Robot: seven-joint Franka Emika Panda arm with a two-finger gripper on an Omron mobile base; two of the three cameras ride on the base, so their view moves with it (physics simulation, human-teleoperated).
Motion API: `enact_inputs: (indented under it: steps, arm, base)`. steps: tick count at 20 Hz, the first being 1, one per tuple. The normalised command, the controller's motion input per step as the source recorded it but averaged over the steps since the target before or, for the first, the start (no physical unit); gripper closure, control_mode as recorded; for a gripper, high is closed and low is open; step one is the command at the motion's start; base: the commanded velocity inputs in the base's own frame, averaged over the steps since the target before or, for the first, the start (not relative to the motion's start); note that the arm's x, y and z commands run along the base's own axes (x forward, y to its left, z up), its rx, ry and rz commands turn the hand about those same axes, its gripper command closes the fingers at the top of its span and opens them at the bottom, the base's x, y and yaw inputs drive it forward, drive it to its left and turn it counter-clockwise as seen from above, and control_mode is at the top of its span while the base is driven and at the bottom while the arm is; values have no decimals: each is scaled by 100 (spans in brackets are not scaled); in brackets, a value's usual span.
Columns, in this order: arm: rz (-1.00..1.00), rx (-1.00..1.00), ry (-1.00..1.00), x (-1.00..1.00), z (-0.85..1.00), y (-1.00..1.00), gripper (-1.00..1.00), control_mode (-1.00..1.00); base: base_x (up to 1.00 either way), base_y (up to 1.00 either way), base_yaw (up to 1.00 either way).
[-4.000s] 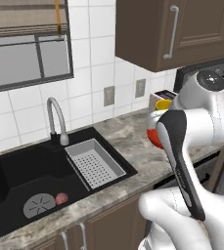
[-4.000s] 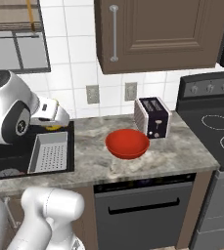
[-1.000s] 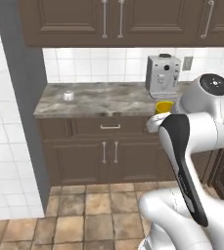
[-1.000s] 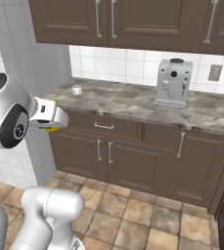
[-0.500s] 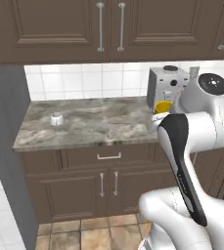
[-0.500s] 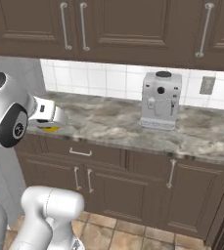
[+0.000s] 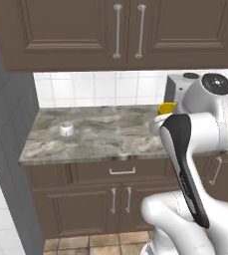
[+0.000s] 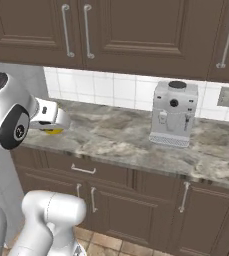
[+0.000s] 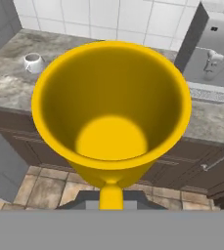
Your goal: Clear the mugs and bowl far away from the sink.
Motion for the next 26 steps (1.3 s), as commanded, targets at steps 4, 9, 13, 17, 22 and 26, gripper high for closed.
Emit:
enact_inputs:
  steps: [4, 9, 13, 17, 22, 26]
  arm:
    - [0, 0, 0, 0, 0, 0, 100, 100]
    - [0, 0, 0, 0, 0, 0, 100, 100]
    - [0, 0, 0, 0, 0, 0, 100, 100]
    - [0, 0, 0, 0, 0, 0, 100, 100]
    - [0, 0, 0, 0, 0, 0, 100, 100]
    - [0, 0, 0, 0, 0, 0, 100, 100]
  base:
    - [11, -8, 32]
    - [31, -15, 28]
    - [44, -1, 11]
    - [47, 0, 1]
    - [52, 0, 0]
    - [35, 0, 0]
